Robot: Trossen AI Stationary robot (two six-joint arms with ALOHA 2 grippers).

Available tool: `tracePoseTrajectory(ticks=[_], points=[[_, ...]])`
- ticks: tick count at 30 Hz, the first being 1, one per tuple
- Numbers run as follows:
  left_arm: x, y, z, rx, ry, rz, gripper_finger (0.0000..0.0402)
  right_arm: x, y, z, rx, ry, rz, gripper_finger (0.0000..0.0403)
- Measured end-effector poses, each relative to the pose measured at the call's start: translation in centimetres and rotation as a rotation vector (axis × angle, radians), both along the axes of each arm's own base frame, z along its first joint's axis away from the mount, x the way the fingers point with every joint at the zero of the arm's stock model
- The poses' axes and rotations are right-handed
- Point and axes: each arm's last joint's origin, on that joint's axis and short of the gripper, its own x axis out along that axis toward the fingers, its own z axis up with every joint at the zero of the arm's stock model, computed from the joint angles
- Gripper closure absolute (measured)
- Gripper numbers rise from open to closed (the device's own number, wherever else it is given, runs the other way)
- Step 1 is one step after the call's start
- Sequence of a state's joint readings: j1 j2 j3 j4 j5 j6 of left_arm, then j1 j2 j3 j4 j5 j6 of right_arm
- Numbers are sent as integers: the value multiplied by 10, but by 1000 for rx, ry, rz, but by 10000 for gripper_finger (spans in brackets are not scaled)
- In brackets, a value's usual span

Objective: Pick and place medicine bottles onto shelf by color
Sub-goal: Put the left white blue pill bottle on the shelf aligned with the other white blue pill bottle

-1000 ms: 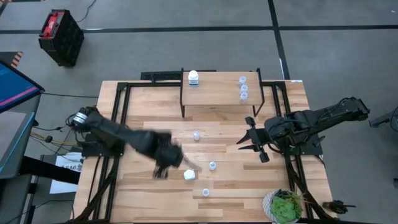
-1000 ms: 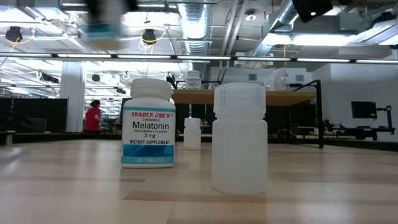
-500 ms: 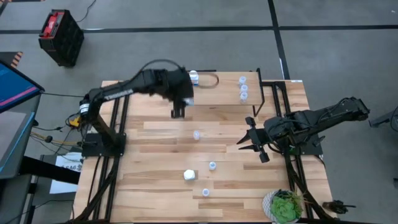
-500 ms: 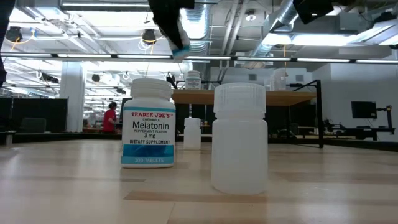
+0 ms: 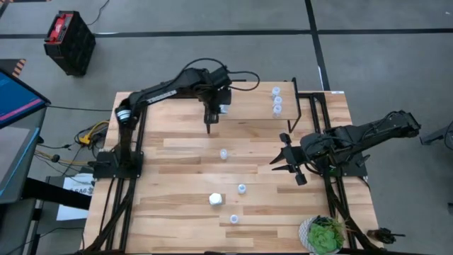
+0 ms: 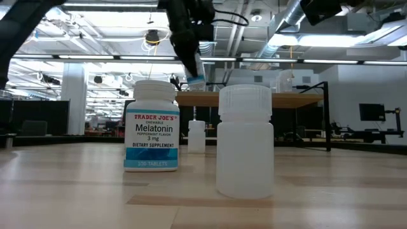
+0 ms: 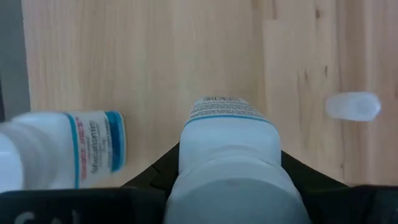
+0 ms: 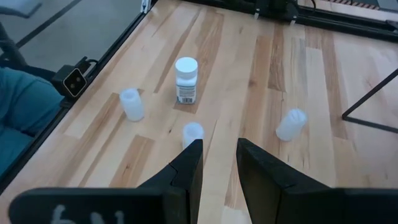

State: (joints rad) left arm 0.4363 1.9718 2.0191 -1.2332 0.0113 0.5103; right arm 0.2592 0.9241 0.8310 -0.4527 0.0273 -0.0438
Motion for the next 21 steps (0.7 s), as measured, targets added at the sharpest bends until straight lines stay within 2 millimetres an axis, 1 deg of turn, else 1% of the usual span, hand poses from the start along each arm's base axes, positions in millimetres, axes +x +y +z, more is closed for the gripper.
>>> tracePoseTrajectory(ticks=[3,8,13,21], points=[[8,7,-2,4,30,-4,272,0,0,0,25,10,-16,282],[18,19,0,36,25,-24,267,-1,0,-2,47,41,-36,282],[14,28,-6,21,68,-15,265,-2,0,-4,55,59,-43,282],[8,37,-5,22,69,7,263,-2,0,-3,55,57,-42,282]])
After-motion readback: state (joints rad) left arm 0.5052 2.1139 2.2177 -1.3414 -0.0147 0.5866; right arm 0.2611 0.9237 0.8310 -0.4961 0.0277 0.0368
